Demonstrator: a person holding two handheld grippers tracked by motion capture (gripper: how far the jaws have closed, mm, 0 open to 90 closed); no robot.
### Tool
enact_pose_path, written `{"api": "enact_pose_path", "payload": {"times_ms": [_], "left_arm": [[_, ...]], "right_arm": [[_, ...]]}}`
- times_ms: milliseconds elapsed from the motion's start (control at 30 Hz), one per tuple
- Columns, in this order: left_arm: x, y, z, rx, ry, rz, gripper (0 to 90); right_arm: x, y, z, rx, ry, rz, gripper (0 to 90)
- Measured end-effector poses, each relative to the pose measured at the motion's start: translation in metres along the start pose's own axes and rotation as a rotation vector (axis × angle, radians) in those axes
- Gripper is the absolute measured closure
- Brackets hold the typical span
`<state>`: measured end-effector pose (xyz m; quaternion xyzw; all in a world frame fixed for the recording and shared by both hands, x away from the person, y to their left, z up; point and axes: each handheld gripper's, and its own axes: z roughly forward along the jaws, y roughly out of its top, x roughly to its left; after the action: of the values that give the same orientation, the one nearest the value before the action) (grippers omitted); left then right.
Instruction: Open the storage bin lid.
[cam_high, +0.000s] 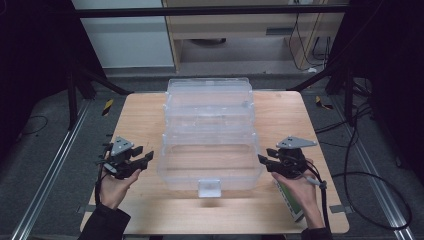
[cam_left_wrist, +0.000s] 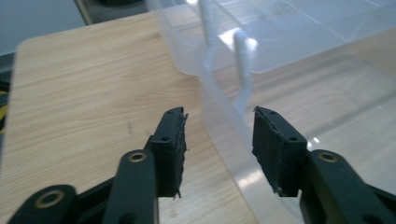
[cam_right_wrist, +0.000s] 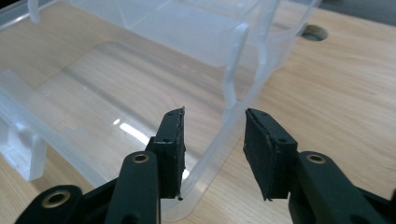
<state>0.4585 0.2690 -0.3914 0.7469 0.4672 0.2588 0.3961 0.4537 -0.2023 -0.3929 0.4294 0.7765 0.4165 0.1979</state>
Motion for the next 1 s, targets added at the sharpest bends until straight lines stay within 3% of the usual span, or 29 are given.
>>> {"api": "enact_pose_path", "payload": {"times_ms": [233,300,533,733,1000], "left_arm": [[0.015,-0.004,0.001,0.005,0.063,-0.02,38.8],[0.024,-0.008,0.004,0.018,0.077,-0.048,37.5],[0.044,-0.018,0.009,0.038,0.122,-0.085,35.6],[0.053,-0.021,0.012,0.053,0.158,-0.091,34.6],[0.058,-0.022,0.012,0.054,0.169,-0.099,34.0]], "right_arm": [[-0.015,0.006,-0.024,0.027,-0.053,0.007,49.0],[-0.019,0.008,-0.029,0.038,-0.064,0.016,46.5],[-0.03,0.012,-0.041,0.099,-0.1,0.027,39.9],[-0.031,0.013,-0.048,0.148,-0.119,0.013,35.5],[-0.034,0.014,-0.056,0.204,-0.13,0.02,29.9]]}}
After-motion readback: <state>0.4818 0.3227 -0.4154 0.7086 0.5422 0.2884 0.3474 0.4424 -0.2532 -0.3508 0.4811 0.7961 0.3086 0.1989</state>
